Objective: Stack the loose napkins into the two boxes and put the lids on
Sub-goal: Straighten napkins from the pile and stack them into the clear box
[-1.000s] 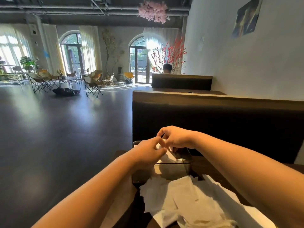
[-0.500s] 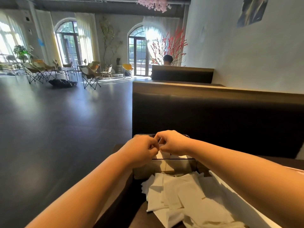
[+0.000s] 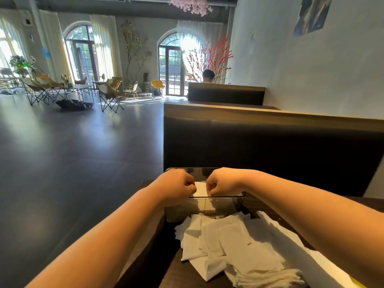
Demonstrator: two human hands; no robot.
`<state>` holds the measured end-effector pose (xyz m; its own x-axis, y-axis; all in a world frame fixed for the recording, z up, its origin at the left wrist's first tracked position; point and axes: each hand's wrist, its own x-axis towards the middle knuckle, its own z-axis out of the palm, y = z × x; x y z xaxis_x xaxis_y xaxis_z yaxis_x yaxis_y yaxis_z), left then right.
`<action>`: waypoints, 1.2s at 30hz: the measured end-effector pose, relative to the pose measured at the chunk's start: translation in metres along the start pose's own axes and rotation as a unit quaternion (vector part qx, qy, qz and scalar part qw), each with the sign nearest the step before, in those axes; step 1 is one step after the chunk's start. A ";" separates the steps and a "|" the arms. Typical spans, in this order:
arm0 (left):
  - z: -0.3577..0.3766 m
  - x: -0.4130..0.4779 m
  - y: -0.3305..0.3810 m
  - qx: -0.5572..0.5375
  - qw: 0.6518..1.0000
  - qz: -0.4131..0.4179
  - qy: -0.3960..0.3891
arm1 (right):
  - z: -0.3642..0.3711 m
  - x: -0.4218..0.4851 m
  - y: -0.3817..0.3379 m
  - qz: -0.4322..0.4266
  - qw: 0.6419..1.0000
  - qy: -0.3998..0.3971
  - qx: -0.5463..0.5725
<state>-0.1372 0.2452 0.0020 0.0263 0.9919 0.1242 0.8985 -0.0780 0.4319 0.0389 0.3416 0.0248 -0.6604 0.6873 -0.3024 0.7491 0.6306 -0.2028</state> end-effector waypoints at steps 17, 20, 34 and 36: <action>-0.005 -0.053 0.043 0.039 0.984 0.089 0.147 | -0.005 -0.088 -0.022 0.018 0.967 0.216 0.134; 0.002 -0.086 0.064 0.035 0.982 0.114 0.147 | 0.013 -0.134 -0.028 0.030 0.961 0.229 0.154; 0.082 -0.213 0.162 0.032 0.995 0.023 -0.092 | 0.135 -0.292 -0.005 0.118 0.929 0.272 0.221; 0.096 -0.215 0.168 0.019 0.998 -0.028 -0.058 | 0.154 -0.299 -0.001 0.154 0.925 0.273 0.214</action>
<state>0.0505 0.0289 -0.0374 0.0248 0.9997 -0.0044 0.9157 -0.0210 0.4012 0.2434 0.0805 -0.0280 -0.2523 0.9639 0.0848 0.7806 0.2545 -0.5709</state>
